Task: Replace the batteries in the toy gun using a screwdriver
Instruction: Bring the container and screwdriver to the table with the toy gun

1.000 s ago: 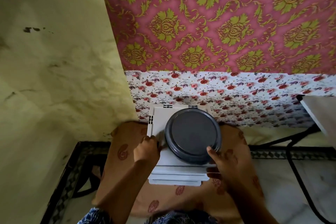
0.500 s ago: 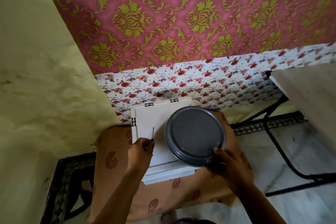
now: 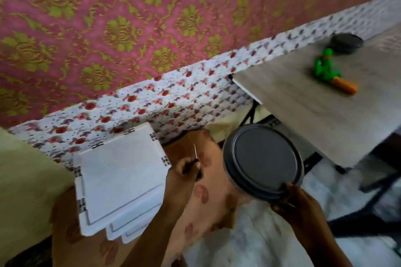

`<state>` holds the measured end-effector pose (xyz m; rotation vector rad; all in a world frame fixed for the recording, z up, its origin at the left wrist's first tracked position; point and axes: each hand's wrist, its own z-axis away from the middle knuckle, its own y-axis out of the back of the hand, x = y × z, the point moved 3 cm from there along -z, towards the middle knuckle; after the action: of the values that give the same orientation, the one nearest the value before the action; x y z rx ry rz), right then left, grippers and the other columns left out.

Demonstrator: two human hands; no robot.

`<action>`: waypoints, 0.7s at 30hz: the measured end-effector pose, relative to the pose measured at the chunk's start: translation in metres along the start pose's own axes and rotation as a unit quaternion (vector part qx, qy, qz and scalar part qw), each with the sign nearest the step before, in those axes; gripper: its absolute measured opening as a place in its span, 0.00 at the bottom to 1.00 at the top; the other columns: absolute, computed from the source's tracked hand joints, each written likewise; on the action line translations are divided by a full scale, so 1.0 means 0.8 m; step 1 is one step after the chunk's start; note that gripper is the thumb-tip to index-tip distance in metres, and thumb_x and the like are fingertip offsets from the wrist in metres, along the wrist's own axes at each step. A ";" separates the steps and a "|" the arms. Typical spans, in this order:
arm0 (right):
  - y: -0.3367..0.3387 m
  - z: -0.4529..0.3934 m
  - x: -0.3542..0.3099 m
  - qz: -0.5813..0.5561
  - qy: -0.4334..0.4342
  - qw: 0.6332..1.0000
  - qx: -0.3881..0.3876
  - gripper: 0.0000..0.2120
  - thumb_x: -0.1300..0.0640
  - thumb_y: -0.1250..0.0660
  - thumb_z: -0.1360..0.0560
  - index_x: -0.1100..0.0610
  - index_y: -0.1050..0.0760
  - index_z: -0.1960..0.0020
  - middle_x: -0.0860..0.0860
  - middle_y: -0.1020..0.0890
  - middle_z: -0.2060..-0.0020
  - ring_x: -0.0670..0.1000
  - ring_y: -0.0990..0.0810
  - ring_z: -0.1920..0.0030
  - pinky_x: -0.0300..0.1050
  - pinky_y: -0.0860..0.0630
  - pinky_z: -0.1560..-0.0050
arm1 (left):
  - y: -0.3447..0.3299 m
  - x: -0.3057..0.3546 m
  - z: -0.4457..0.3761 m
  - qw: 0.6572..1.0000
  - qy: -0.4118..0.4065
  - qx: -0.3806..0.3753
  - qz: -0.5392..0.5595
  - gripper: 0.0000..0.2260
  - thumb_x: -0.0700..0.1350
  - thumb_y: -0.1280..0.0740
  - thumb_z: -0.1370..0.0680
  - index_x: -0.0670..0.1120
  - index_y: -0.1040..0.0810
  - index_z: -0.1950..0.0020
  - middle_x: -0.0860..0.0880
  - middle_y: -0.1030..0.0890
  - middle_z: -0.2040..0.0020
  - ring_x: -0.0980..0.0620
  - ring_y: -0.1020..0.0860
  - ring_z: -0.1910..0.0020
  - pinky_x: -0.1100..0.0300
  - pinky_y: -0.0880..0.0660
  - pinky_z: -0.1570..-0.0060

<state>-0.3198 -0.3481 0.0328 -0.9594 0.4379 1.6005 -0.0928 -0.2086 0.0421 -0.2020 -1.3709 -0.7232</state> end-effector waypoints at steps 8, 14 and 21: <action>0.194 -0.015 -0.069 -0.020 0.018 0.998 0.055 0.08 0.58 0.39 0.23 0.64 0.28 0.50 0.61 0.24 0.62 0.58 0.21 0.68 0.41 0.24 0.78 | -0.212 0.040 0.052 0.993 0.012 -0.091 0.076 0.05 0.40 0.35 0.22 0.38 0.23 0.51 0.47 0.21 0.63 0.56 0.22 0.65 0.56 0.23 0.55; 0.281 -0.026 -0.121 -0.038 0.051 0.994 0.094 0.10 0.59 0.38 0.23 0.65 0.30 0.46 0.62 0.25 0.60 0.59 0.22 0.65 0.41 0.24 0.78 | -0.319 0.091 0.074 0.986 0.007 -0.123 0.114 0.05 0.36 0.37 0.22 0.42 0.24 0.56 0.45 0.22 0.64 0.53 0.24 0.66 0.69 0.25 0.68; 0.331 -0.065 -0.166 -0.062 0.065 0.988 0.122 0.08 0.57 0.38 0.23 0.62 0.30 0.52 0.59 0.24 0.63 0.58 0.20 0.68 0.49 0.26 0.70 | -0.401 0.117 0.036 0.982 0.012 -0.144 0.122 0.04 0.34 0.37 0.22 0.37 0.23 0.54 0.42 0.22 0.63 0.50 0.24 0.65 0.70 0.24 0.68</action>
<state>-0.5501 -0.5410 0.0480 -0.8881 0.6380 1.3412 -0.2991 -0.4734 0.0481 -0.5778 -1.1894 -0.7121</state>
